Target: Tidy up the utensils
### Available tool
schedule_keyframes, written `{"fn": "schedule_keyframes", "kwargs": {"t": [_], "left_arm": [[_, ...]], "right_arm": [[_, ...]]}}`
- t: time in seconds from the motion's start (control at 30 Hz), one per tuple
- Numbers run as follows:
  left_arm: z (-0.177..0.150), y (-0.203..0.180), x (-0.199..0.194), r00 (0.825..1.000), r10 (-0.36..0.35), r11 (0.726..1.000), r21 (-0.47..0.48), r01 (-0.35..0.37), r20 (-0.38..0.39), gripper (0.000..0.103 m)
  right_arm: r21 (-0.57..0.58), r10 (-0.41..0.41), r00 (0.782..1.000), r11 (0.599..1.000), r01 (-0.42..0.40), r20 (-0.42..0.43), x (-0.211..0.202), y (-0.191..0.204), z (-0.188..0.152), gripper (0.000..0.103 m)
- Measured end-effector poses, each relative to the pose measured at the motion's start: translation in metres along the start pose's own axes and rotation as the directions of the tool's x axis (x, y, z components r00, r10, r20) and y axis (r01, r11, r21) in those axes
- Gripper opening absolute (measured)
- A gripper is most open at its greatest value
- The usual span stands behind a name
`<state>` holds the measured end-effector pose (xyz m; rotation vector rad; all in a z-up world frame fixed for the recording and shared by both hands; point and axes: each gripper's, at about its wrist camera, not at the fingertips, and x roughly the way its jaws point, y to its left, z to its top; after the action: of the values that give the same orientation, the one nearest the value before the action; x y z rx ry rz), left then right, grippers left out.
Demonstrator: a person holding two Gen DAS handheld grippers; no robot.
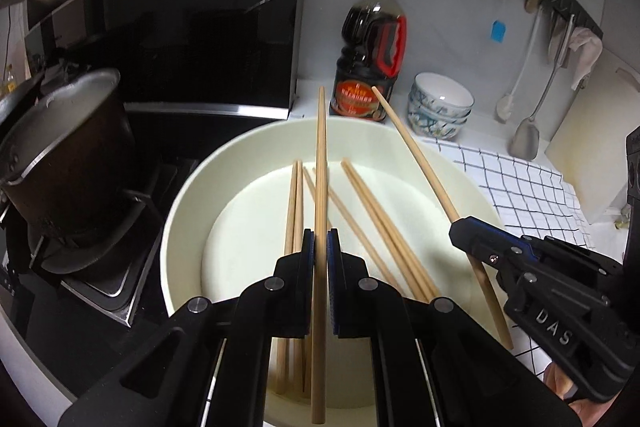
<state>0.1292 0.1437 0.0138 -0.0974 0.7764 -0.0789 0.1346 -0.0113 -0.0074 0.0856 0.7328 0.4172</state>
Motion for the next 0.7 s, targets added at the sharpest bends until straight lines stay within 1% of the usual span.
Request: {"fn": "schedule_keyframes", "kwargs": {"t": [0.17,0.2,0.23,0.27,0.3,0.33,0.37,0.4,0.47,0.53,0.6,0.63,0.7], "left_arm": [[-0.002,0.001,0.011,1.0,0.005,1.0,-0.006,-0.005,-0.029,0.008],[-0.003,0.002,0.011,0.999,0.008,1.0,-0.008,-0.008,-0.035,0.009],[-0.003,0.003,0.012,0.999,0.014,1.0,-0.016,-0.014,-0.038,0.012],[-0.003,0.005,0.011,0.999,0.024,0.999,-0.027,-0.025,-0.038,0.026],[-0.004,0.007,0.007,0.999,0.032,0.999,-0.037,-0.032,-0.024,0.044],[-0.004,0.009,0.003,0.999,0.04,0.998,-0.043,-0.04,-0.003,0.058],[-0.005,0.01,-0.003,0.998,0.053,0.997,-0.048,-0.052,0.024,0.08],[-0.006,0.011,-0.009,0.996,0.07,0.996,-0.053,-0.067,0.057,0.085],[-0.006,0.011,-0.017,0.992,0.096,0.994,-0.051,-0.092,0.082,0.085],[-0.007,0.011,-0.022,0.992,0.094,0.994,-0.055,-0.089,0.079,0.085],[-0.009,0.011,-0.026,0.994,0.083,0.995,-0.06,-0.078,0.078,0.091],[-0.01,0.009,-0.028,0.993,0.082,0.995,-0.055,-0.078,0.08,0.091],[-0.011,0.007,-0.031,0.992,0.097,0.995,-0.039,-0.094,0.085,0.096]], "right_arm": [[-0.004,-0.002,0.999,1.0,0.001,-0.046,0.012,0.002,-0.004,0.007],[-0.007,-0.003,0.999,1.0,0.003,-0.052,0.012,0.002,-0.004,0.007],[-0.009,-0.006,0.998,1.0,0.005,-0.055,0.012,0.002,-0.004,0.007],[-0.01,-0.011,0.999,1.0,0.01,-0.05,0.01,0.001,-0.004,0.02],[-0.01,-0.019,0.999,1.0,0.019,-0.039,0.007,0.0,-0.004,0.027],[-0.012,-0.035,0.999,0.999,0.035,-0.015,0.001,-0.002,-0.003,0.033],[-0.017,-0.048,0.999,0.999,0.048,0.004,-0.005,-0.004,-0.004,0.033],[-0.02,-0.059,0.998,0.998,0.059,0.015,-0.009,-0.006,-0.004,0.033],[-0.017,-0.066,0.998,0.998,0.066,0.025,-0.015,-0.01,-0.005,0.033],[-0.01,-0.075,0.997,0.997,0.075,0.029,-0.02,-0.014,-0.008,0.035],[0.0,-0.078,0.996,0.997,0.078,0.032,-0.023,-0.017,-0.011,0.038],[0.004,-0.079,0.996,0.997,0.079,0.033,-0.024,-0.019,-0.012,0.038],[0.006,-0.083,0.996,0.997,0.083,0.034,-0.026,-0.02,-0.016,0.043]]}}
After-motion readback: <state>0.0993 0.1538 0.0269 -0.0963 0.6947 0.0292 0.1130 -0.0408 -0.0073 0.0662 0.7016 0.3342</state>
